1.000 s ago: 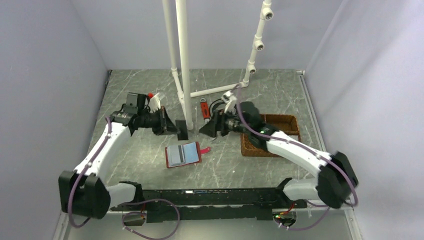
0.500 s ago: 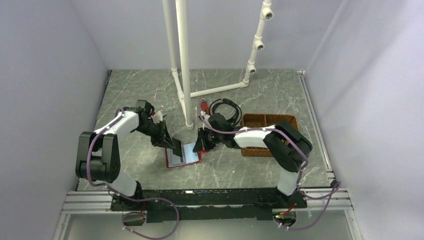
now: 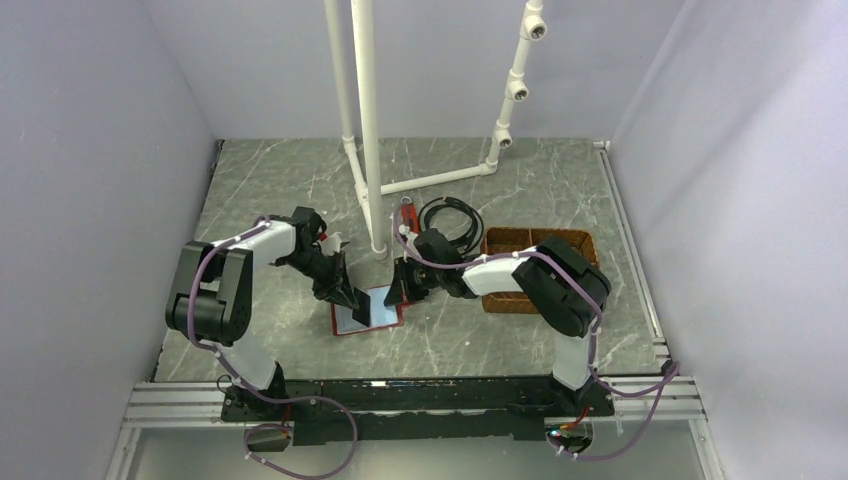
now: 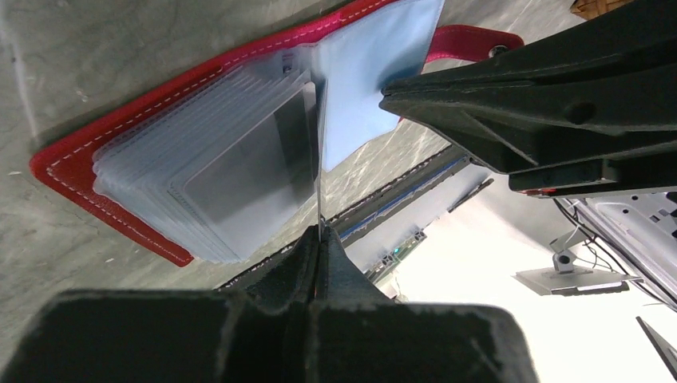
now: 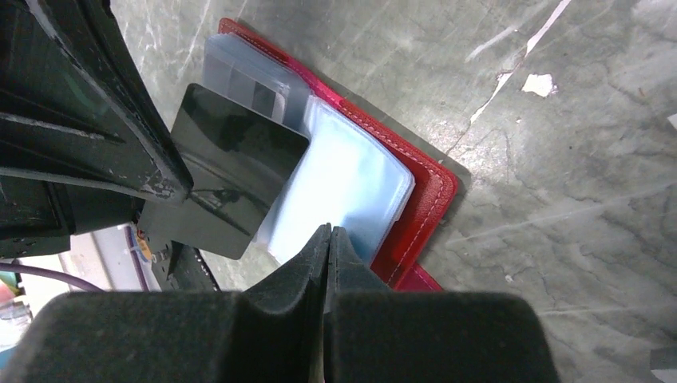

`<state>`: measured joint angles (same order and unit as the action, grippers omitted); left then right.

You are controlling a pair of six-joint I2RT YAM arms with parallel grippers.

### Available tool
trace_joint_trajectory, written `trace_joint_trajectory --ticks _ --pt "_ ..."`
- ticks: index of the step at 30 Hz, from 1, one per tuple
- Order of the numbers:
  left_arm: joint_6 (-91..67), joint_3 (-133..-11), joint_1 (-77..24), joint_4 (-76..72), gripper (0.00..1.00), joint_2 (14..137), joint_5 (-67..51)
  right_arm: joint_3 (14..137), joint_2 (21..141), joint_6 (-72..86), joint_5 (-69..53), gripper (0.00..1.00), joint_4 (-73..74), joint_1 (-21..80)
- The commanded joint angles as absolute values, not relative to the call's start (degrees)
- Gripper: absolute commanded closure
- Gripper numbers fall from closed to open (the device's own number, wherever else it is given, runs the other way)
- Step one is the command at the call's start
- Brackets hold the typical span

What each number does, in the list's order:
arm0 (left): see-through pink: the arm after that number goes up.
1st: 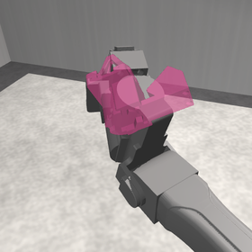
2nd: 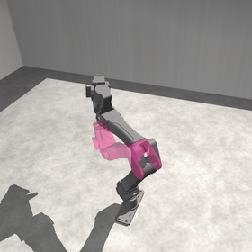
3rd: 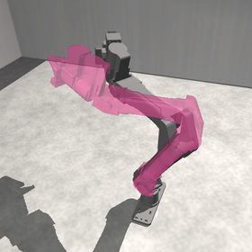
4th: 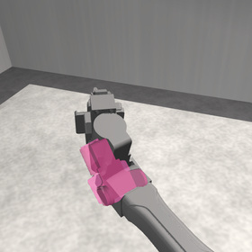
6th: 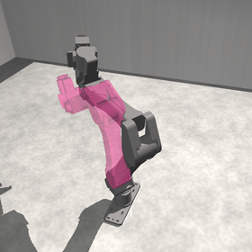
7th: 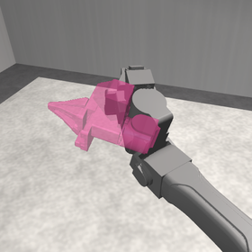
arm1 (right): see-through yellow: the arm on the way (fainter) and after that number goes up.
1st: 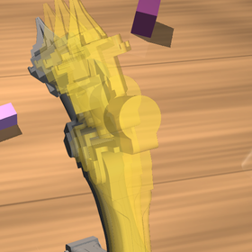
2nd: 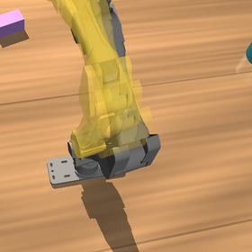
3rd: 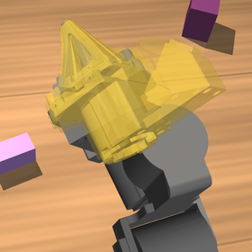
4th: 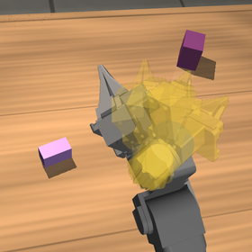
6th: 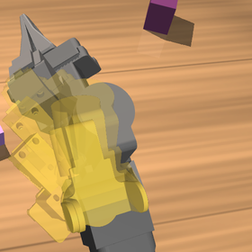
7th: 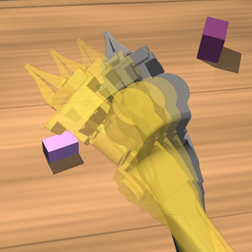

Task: Put the credit cards into the card holder
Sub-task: Insert the credit card into the card holder.

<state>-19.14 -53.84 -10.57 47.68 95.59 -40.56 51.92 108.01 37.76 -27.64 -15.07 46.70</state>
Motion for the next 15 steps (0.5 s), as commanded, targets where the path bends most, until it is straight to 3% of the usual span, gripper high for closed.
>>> trace_joint_trajectory --ticks 1,15 --pt "-17.8 -54.7 -11.2 49.0 1.00 96.3 -40.1 52.5 108.4 38.1 -28.8 1.00 -18.7 46.0" --pt "-17.5 -54.0 -11.4 45.0 1.00 97.8 -42.1 52.4 109.7 37.6 -29.5 1.00 -18.9 45.7"
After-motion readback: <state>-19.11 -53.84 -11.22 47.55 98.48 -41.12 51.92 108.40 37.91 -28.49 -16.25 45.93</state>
